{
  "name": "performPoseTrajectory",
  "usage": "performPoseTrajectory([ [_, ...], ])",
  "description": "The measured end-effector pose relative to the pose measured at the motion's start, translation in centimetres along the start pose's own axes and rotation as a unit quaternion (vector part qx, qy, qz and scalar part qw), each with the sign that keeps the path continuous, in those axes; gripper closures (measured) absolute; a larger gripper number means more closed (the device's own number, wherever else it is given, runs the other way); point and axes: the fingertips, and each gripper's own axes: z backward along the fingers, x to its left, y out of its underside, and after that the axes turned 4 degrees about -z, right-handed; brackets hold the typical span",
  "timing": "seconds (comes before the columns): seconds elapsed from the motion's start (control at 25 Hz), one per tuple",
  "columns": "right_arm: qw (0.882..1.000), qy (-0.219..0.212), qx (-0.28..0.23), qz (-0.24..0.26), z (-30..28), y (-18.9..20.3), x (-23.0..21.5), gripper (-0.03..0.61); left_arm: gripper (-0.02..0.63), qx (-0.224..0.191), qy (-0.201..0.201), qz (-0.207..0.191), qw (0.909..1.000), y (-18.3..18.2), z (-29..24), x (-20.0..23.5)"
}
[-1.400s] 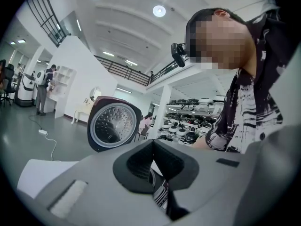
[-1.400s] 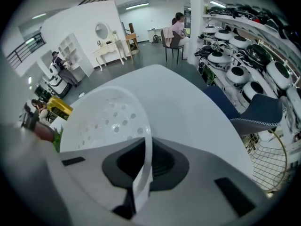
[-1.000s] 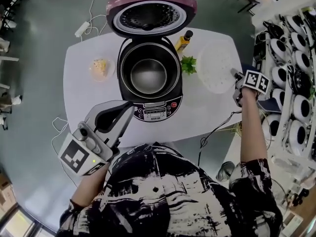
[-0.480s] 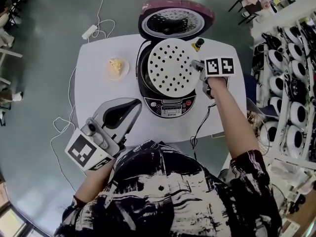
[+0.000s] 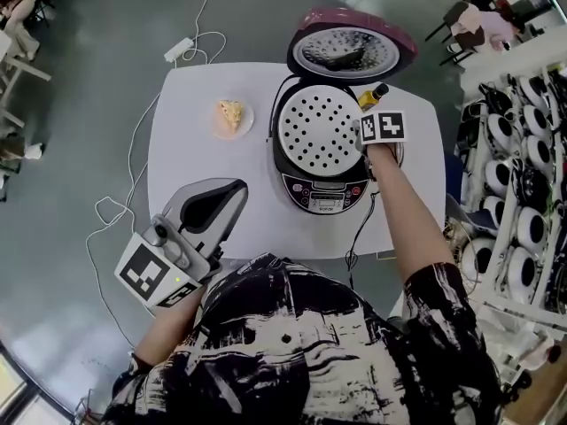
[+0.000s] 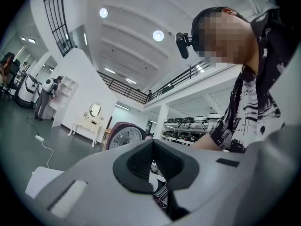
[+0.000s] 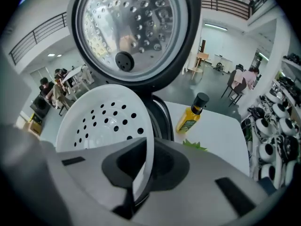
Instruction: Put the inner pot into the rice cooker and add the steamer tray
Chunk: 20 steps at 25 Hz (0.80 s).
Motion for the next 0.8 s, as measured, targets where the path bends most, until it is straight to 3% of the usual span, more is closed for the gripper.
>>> performPoseTrajectory([
  [0.2, 0.999, 0.038, -0.007, 0.039, -0.2, 0.2, 0.0, 0.577, 0.609, -0.005, -0.004, 0.002, 1.0000, -0.2, 0.5, 0.5],
  [0.4, 0.987, 0.086, -0.030, 0.128, 0.1, -0.1, 0.2, 0.551, 0.609, -0.005, 0.004, 0.001, 1.0000, -0.3, 0.3, 0.5],
  [0.64, 0.984, 0.079, -0.049, 0.151, 0.4, 0.2, 0.3, 0.541, 0.609, 0.002, 0.019, -0.001, 0.9998, -0.3, -0.6, -0.1],
  [0.68, 0.985, 0.071, -0.060, 0.145, 0.4, 0.1, 0.3, 0.493, 0.609, 0.003, 0.022, -0.002, 0.9998, -0.3, -0.8, -0.3],
  [0.72, 0.986, 0.063, -0.072, 0.135, 0.4, -0.1, 0.4, 0.376, 0.609, 0.004, 0.024, -0.003, 0.9997, -0.3, -1.0, -0.4],
  [0.76, 0.987, 0.055, -0.084, 0.125, 0.5, -0.3, 0.4, 0.310, 0.609, 0.004, 0.027, -0.003, 0.9996, -0.3, -1.2, -0.6],
  [0.8, 0.988, 0.048, -0.093, 0.114, 0.6, -0.5, 0.5, 0.311, 0.609, 0.006, 0.029, -0.004, 0.9996, -0.3, -1.4, -0.8],
])
